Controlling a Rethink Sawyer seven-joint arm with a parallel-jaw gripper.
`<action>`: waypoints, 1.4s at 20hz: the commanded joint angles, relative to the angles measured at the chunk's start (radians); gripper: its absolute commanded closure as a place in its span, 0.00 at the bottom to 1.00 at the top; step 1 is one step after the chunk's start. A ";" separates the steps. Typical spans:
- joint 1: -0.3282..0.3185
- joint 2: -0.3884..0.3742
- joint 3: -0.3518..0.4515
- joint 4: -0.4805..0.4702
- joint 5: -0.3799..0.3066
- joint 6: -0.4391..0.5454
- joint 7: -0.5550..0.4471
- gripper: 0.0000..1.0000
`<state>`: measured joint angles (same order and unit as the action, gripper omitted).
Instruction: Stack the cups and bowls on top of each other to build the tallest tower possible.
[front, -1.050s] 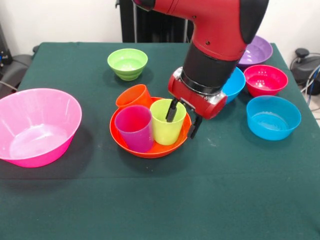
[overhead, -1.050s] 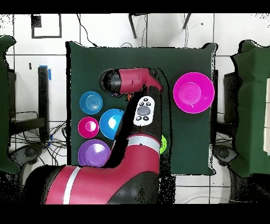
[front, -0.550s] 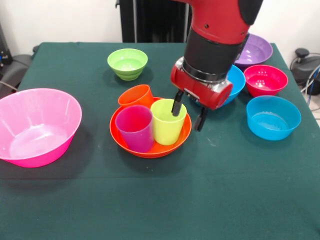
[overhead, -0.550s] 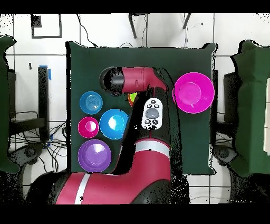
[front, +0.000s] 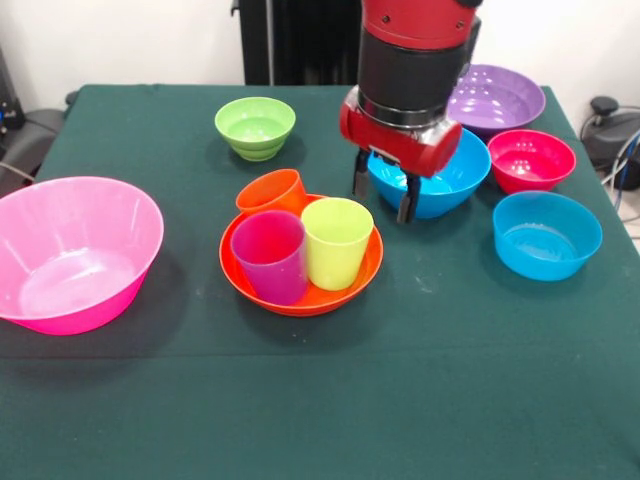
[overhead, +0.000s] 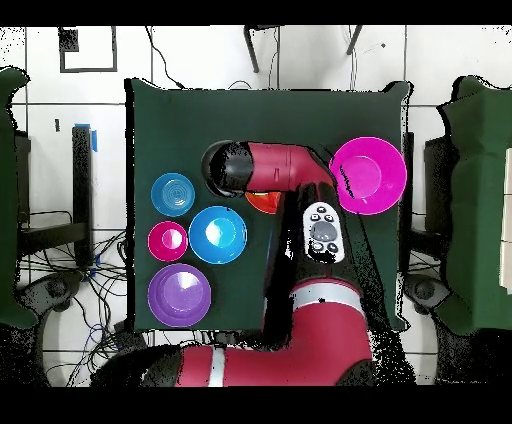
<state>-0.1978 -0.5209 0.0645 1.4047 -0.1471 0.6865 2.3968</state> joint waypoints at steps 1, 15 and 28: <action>-0.047 -0.051 0.191 0.204 -0.146 -0.093 -0.331 0.00; -0.144 -0.093 0.298 0.266 -0.245 -0.045 -0.421 0.00; -0.163 -0.235 0.277 0.337 -0.325 0.042 -0.418 0.00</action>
<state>-0.3406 -0.6998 0.2653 1.6775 -0.3817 0.6374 2.2449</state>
